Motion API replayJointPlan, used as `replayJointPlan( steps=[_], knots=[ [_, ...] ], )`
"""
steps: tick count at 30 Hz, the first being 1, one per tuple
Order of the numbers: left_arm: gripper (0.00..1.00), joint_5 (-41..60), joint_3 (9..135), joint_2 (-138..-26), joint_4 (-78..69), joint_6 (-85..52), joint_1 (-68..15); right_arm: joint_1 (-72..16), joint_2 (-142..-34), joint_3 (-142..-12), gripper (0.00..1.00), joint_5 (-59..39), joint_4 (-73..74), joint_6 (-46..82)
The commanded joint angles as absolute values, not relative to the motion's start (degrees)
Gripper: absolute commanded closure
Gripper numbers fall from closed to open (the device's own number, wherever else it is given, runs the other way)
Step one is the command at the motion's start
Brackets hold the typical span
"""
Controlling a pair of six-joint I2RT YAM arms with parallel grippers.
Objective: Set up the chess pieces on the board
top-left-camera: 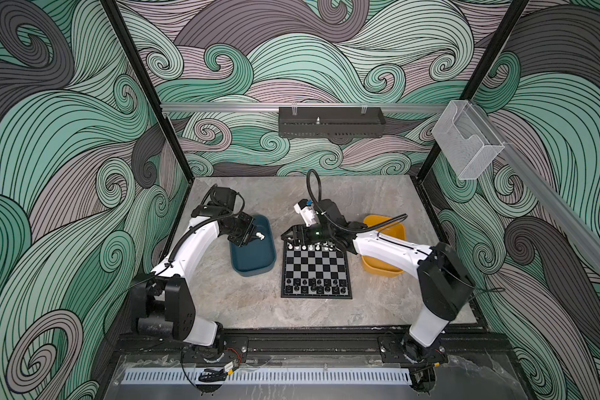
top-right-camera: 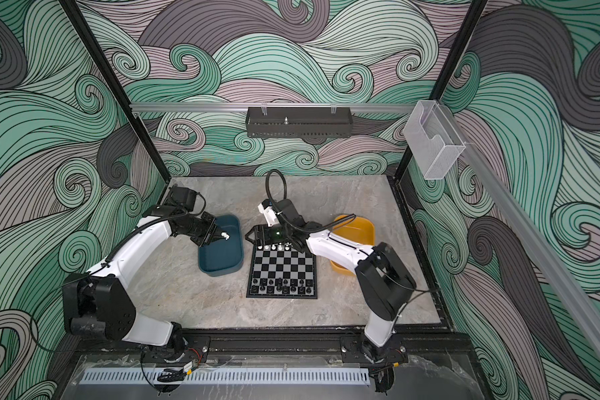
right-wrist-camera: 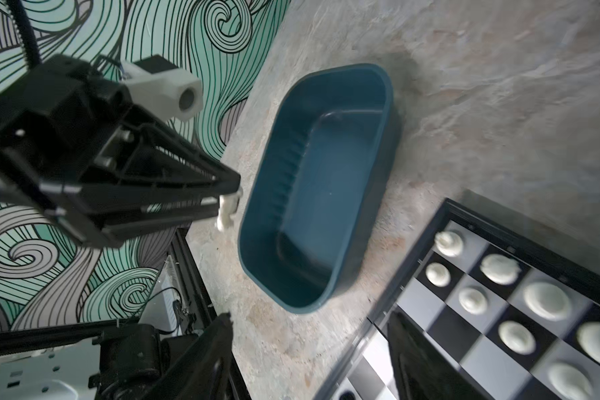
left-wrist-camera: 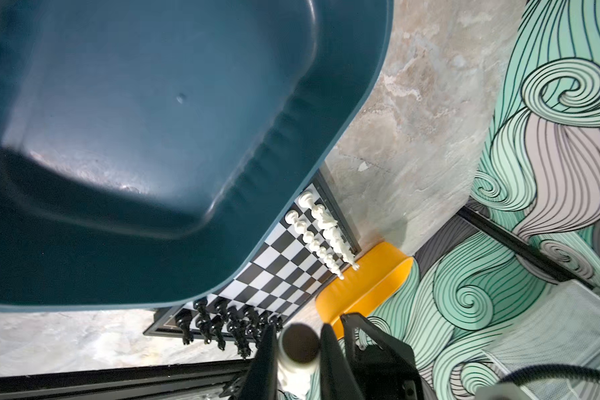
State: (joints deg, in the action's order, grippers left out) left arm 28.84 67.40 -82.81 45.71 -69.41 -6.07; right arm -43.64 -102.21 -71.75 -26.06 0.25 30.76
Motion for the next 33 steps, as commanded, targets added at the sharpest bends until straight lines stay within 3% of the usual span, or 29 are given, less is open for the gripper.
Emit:
replayJointPlan(
  steps=[1, 15, 27, 33],
  knots=[
    [0.87, 32.06, 66.33, -81.04, 43.0, -76.91, -5.92, -44.96, -104.2, -76.28, 0.33, -27.25, 5.05, 33.61],
    [0.87, 35.19, 65.28, -79.55, 37.85, -80.77, -5.89, -47.03, -110.08, -82.03, 0.54, -29.35, 5.59, 40.62],
    [0.87, 34.72, 65.69, -78.9, 38.7, -80.68, -5.98, -47.11, -111.36, -83.88, 0.79, -30.03, 5.48, 41.13],
    [0.86, 34.15, 65.74, -78.47, 38.51, -81.27, -5.98, -47.11, -111.56, -84.81, 0.97, -30.4, 4.37, 41.13]
  ],
)
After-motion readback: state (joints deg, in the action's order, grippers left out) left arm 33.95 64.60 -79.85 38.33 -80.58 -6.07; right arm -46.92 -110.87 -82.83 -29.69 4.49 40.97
